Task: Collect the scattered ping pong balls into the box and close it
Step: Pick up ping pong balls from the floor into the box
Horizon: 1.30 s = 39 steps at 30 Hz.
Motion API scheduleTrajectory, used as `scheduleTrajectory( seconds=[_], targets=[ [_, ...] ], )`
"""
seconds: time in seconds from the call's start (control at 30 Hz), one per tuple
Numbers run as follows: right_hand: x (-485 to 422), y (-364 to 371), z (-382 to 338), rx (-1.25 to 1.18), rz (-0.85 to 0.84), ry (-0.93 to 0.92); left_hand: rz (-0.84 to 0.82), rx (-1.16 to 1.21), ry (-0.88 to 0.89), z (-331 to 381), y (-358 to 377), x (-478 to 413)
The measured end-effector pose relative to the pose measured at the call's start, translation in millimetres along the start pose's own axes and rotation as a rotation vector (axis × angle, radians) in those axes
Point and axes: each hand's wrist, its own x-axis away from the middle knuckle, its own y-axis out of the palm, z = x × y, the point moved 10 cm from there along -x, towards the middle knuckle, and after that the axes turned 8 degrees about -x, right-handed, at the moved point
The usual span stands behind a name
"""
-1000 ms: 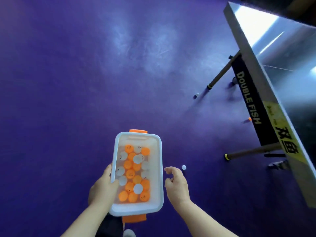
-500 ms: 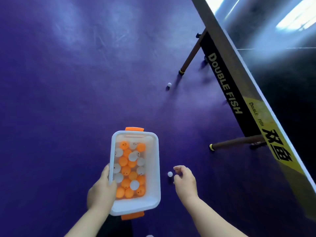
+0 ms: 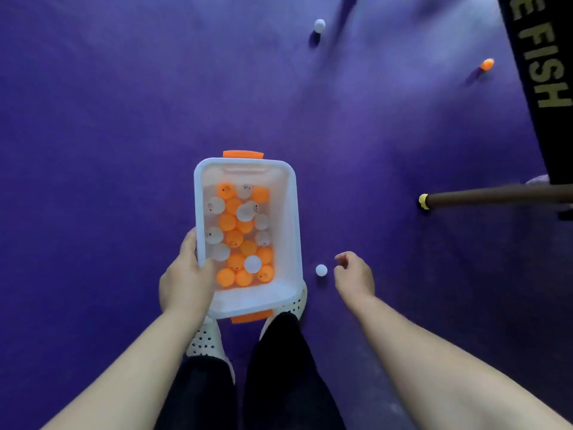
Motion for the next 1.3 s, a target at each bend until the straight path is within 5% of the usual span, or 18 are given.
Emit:
scheduleTrajectory(
  seconds=[0.33, 0.63, 0.93, 1.3],
  targets=[
    [-157.8, 136.5, 114.7, 0.325, -0.176, 0.186, 0.117, 0.036, -0.055, -35.0, 119.7, -90.2],
    [-197.7, 165.5, 145.2, 0.292, -0.079, 0.251, 0.062, 0.109, -0.093, -53.2, 150.5, -117.0],
    [-147.1, 53.8, -23.3, -0.493, 0.256, -0.193, 0.023, 0.035, -0.112, -15.5, 91.7, -96.1],
    [17.1, -77.1, -233.8, -0.359, 0.18, -0.738, 0.035, 0.085, -0.088, 117.2, -67.2, -15.1]
  ],
)
